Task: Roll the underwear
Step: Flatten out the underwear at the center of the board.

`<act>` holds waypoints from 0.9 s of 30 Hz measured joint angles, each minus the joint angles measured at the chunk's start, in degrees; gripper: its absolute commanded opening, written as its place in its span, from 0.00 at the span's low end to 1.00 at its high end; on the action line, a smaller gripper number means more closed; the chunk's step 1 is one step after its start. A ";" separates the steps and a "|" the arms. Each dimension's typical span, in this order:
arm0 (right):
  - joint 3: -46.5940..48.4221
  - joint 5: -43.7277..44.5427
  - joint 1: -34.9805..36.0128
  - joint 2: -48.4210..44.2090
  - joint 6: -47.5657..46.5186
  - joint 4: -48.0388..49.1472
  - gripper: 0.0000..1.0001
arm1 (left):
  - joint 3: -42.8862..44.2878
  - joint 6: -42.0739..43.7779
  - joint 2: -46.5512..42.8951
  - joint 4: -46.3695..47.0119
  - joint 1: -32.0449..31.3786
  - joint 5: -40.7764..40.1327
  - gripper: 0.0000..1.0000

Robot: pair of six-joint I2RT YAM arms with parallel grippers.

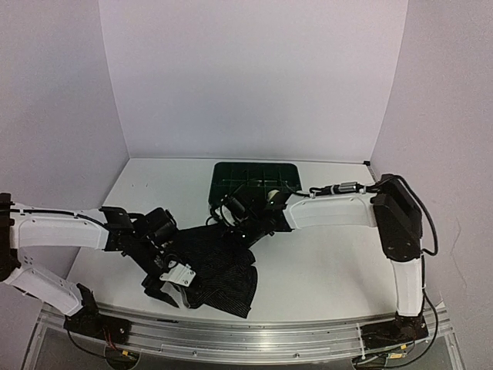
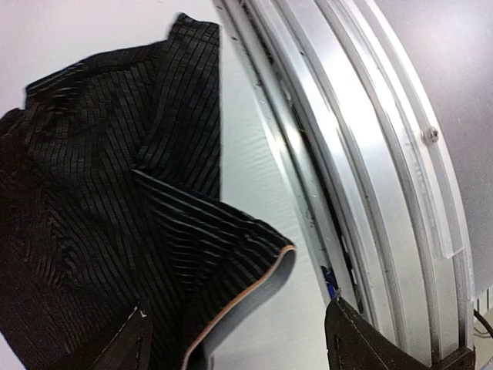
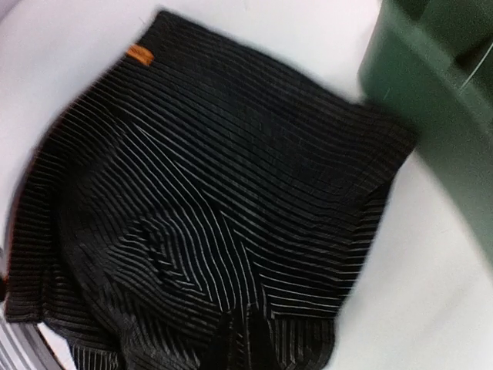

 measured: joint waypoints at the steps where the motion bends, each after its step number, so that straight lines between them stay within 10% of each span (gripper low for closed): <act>1: 0.02 -0.72 -0.06 1.72 1.04 -0.04 0.00 | -0.62 0.60 0.34 0.34 -0.82 -0.46 0.78; 9: 0.34 -2.28 -1.08 6.32 6.77 0.22 0.00 | -4.16 6.68 3.77 4.94 -5.41 -4.78 0.63; 15: -0.46 -2.15 -1.97 6.32 8.82 0.90 0.00 | -4.80 7.10 4.64 9.04 -7.03 -5.88 0.03; 27: -0.66 -0.50 -4.41 6.34 8.06 1.82 0.00 | -11.14 7.44 -5.85 1.62 -7.12 -7.42 0.00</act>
